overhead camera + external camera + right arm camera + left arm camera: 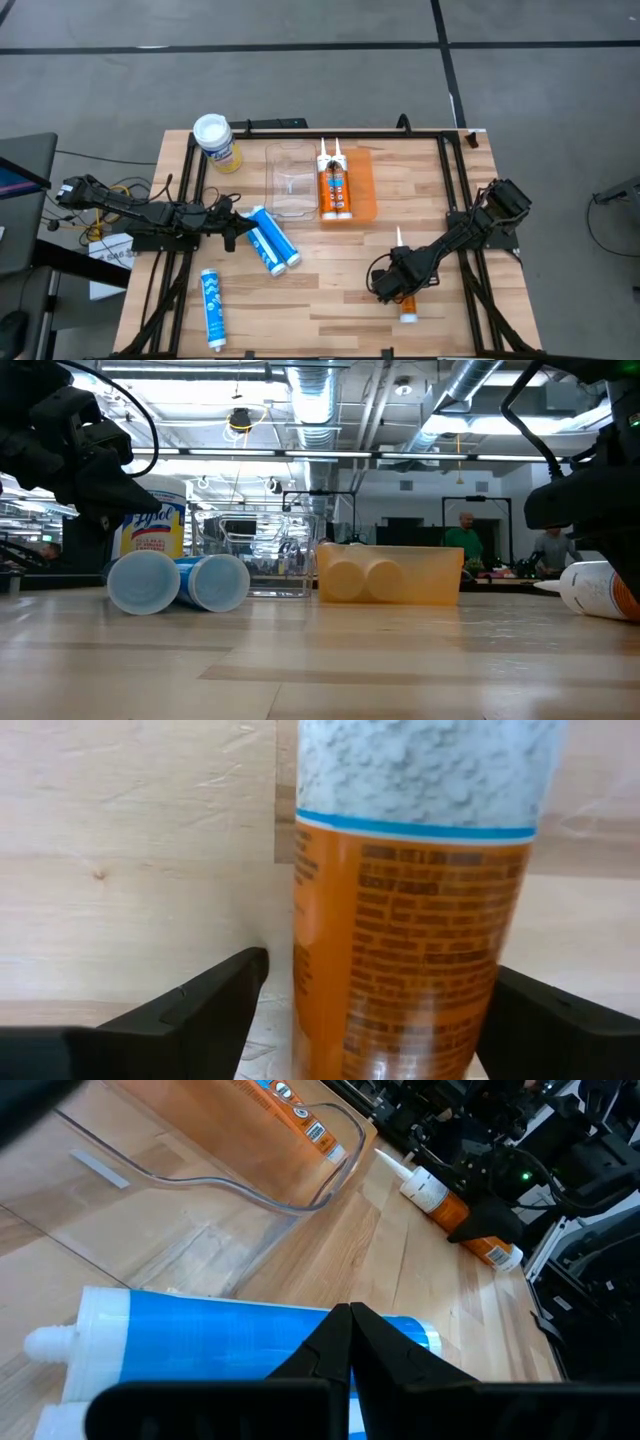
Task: Pick & place silicon tubes, Sealant and Lysol wipes
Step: Put the orange sealant into the orange bin
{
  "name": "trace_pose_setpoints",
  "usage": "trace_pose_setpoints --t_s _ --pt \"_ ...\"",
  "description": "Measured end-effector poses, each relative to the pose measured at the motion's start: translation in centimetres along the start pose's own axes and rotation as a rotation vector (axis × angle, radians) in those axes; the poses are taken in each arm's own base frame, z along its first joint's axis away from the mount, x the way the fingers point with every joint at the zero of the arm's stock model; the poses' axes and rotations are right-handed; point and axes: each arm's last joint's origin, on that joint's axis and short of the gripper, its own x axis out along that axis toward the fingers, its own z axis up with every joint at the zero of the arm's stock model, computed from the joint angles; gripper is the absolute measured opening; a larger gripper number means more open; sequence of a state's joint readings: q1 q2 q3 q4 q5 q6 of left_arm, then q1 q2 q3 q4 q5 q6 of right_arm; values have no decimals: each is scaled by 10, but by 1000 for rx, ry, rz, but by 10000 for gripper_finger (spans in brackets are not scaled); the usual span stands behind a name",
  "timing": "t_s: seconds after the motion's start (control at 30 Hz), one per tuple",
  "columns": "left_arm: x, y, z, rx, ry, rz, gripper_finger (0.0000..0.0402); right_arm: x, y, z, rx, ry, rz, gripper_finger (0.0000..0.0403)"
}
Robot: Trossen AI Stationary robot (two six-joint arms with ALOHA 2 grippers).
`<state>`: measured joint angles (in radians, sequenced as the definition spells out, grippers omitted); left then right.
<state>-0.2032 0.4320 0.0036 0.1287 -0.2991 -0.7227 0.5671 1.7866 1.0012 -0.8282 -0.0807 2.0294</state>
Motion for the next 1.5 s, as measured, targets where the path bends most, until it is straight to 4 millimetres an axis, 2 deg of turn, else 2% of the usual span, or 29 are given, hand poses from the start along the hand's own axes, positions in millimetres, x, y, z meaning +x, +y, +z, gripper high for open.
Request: trace_pose_setpoints --t_s 0.17,0.4,0.7,1.0,1.2,1.37,1.5 --pt "0 0 0 0 0 0 0 1 0 0 38 2 9 272" --pt "0 0 0 -1 0 -1 0 1 0 1 39 -16 15 196" --pt "0 0 0 -5 0 0 0 -9 3 2 47 -53 -20 202" --pt "0 0 0 -5 0 0 0 -59 19 6 -37 -54 -49 189" --pt "0 0 0 -5 0 0 0 -103 31 18 -54 -109 -31 189" --pt "0 0 0 -5 0 0 0 -143 37 39 -24 -233 -2 189" --pt "0 0 0 -5 0 0 0 -168 41 69 -13 -351 13 189"
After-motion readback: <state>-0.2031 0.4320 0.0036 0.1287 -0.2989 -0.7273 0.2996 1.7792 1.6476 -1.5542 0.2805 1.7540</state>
